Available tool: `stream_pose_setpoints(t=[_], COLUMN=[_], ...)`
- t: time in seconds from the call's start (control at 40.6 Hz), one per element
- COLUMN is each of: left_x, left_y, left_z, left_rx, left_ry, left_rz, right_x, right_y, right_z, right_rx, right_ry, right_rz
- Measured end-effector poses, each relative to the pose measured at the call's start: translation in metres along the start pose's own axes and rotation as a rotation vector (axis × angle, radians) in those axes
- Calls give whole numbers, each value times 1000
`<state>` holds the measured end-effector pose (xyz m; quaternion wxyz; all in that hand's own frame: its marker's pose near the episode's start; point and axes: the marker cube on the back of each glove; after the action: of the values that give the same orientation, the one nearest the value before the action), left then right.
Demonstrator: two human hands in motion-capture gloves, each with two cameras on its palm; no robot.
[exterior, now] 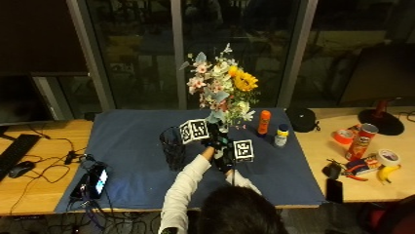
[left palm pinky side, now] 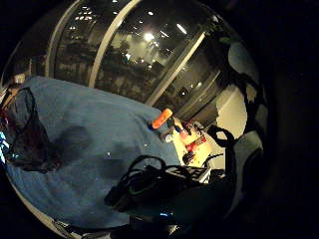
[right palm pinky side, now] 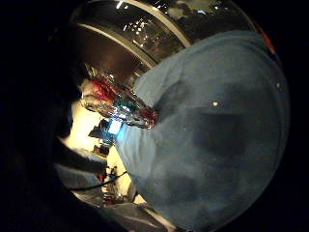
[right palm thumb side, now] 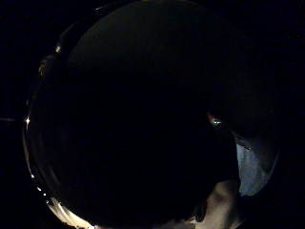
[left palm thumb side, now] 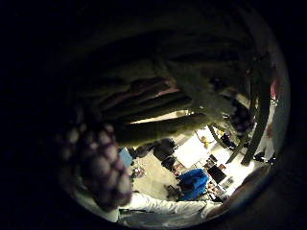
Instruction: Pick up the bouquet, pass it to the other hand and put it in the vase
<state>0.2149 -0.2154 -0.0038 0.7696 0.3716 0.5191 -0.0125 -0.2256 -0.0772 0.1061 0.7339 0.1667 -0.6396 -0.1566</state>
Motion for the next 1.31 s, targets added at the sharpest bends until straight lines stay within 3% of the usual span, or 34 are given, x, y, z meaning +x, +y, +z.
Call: stream_pose_setpoints(t=[0.123,0.345,0.419,0.493,0.616,0.789,1.134,1.208,1.306], left_x=[10,29,34,37,34,23,-13,-40,-114], left_y=[-22,-74,-89,-104,-125,-144,-142,-122,-66], left_z=[-19,-75,-94,-111,-136,-165,-172,-169,-166], left_rx=[39,142,168,187,197,253,256,153,-174], left_ry=[7,-33,-42,-41,-31,-63,-91,-81,-140], left_rz=[-8,28,32,40,26,5,-19,-61,-208], right_x=[6,5,6,-4,-8,-21,-38,-34,-24], right_y=[-3,-26,-33,-42,-55,-72,-73,-68,-55], right_z=[-13,-49,-63,-72,-96,-122,-130,-131,-139], right_rx=[-91,-208,-219,-246,-218,-156,-162,-187,-233], right_ry=[55,235,285,268,362,437,469,461,442], right_rz=[76,-56,37,-15,109,112,118,121,128])
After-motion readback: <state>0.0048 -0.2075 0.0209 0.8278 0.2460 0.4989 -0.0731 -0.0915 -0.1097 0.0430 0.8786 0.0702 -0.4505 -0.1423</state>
